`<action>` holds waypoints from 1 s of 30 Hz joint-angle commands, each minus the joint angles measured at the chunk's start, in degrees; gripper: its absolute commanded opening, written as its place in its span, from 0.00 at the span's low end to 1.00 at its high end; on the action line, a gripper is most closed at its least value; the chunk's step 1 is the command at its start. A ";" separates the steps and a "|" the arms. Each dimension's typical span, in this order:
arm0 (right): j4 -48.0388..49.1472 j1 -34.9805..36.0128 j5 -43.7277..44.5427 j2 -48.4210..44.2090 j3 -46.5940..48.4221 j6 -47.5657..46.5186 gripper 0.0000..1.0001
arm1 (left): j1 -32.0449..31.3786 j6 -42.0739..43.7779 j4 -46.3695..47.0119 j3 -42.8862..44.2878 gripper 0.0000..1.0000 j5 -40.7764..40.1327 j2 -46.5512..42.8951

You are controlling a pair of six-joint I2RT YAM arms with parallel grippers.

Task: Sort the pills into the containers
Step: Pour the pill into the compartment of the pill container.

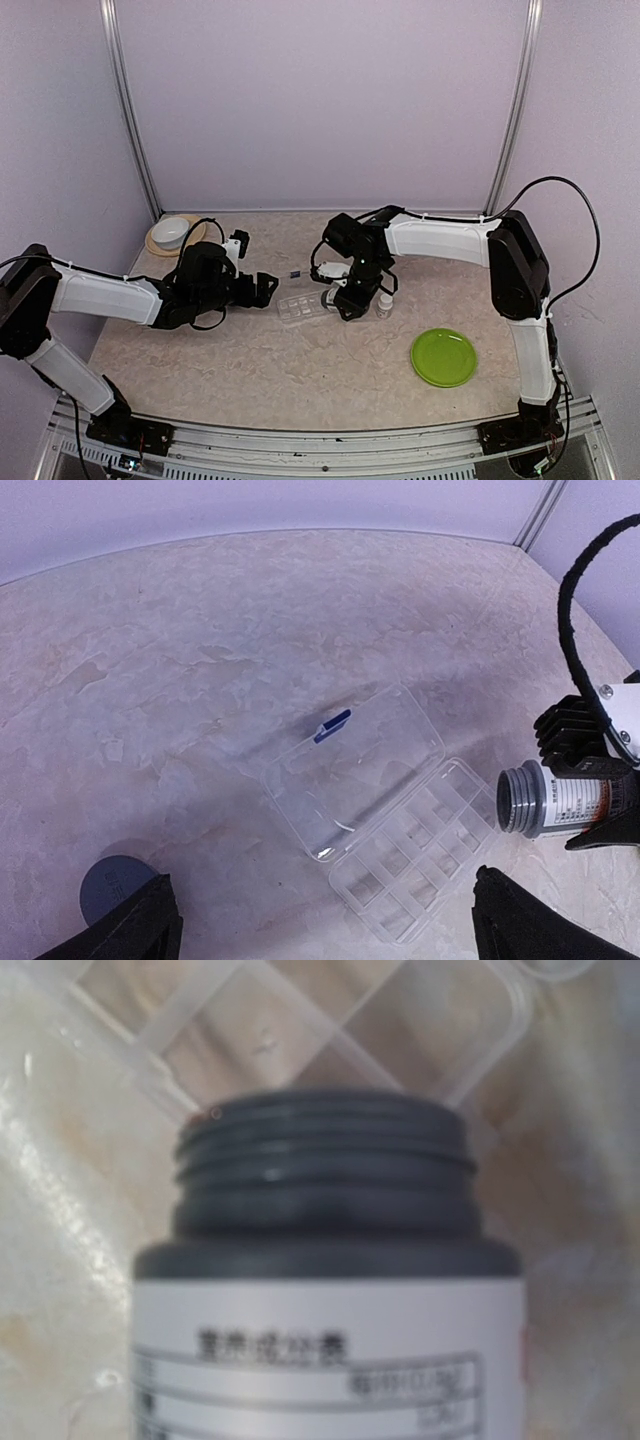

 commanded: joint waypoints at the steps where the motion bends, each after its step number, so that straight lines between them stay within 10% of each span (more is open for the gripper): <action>1: -0.83 0.54 0.31 -0.46 2.10 -0.18 0.00 | 0.13 -0.31 1.33 -0.47 0.99 0.28 0.44; 30: -2.95 0.58 0.39 -2.59 1.90 -0.33 0.00 | 0.12 -0.26 1.35 -0.60 0.99 0.26 0.25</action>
